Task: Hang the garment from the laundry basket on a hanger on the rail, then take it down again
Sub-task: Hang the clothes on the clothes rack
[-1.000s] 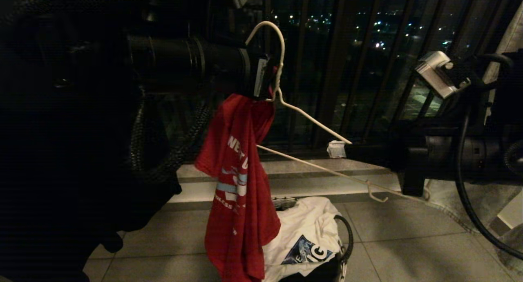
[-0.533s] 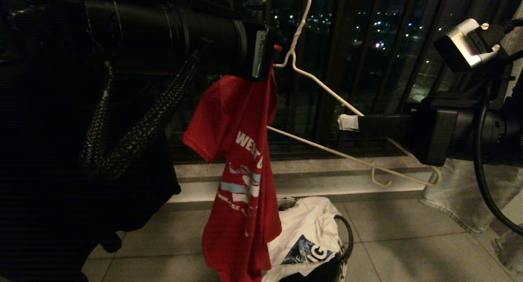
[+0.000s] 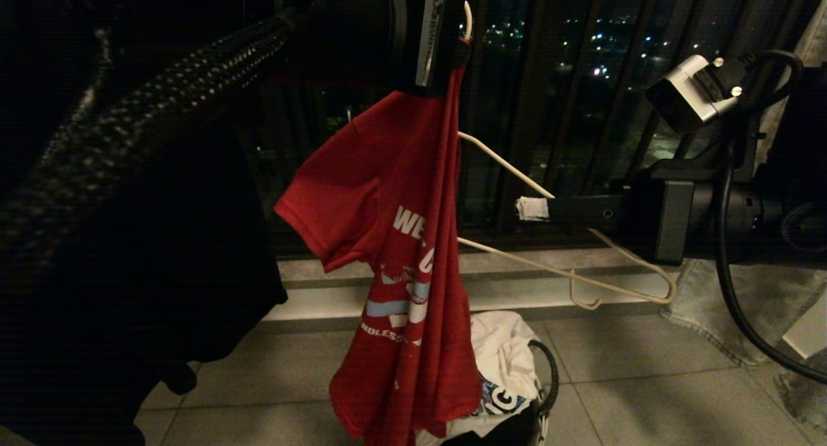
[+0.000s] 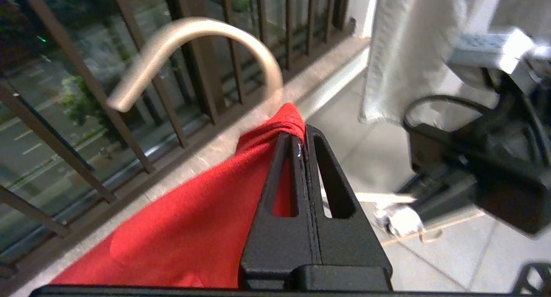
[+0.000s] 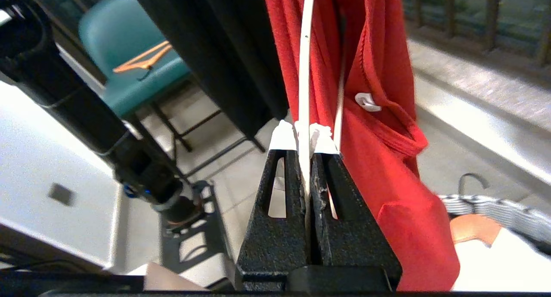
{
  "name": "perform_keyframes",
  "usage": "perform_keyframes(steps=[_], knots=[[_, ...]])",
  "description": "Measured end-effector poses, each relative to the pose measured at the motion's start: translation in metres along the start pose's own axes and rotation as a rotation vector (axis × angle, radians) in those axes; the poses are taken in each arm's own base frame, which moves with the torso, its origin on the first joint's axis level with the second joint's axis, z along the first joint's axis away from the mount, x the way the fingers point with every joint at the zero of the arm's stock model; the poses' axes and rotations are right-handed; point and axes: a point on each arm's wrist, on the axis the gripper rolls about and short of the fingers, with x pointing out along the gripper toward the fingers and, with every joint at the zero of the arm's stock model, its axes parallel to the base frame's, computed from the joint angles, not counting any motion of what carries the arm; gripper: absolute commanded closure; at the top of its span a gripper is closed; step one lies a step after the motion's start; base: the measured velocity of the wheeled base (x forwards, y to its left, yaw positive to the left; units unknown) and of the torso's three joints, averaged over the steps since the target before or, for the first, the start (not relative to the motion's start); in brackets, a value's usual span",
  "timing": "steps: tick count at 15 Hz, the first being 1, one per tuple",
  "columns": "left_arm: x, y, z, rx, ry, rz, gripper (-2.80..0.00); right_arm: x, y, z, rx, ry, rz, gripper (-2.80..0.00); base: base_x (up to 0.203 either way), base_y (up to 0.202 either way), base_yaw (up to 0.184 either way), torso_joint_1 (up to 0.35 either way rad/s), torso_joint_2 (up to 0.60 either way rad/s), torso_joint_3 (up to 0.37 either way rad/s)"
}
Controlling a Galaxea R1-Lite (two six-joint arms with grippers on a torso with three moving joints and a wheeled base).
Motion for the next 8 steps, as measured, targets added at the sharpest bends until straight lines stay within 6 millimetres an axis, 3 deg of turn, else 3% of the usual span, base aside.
perform_keyframes(steps=[8], knots=[[-0.001, -0.008, -0.012, 0.059, 0.05, -0.008, 0.0, -0.002, 0.004, 0.009, 0.083, -0.04, 0.051, 0.0, 0.0, 0.0, 0.0, 0.0, 0.0, 0.0]])
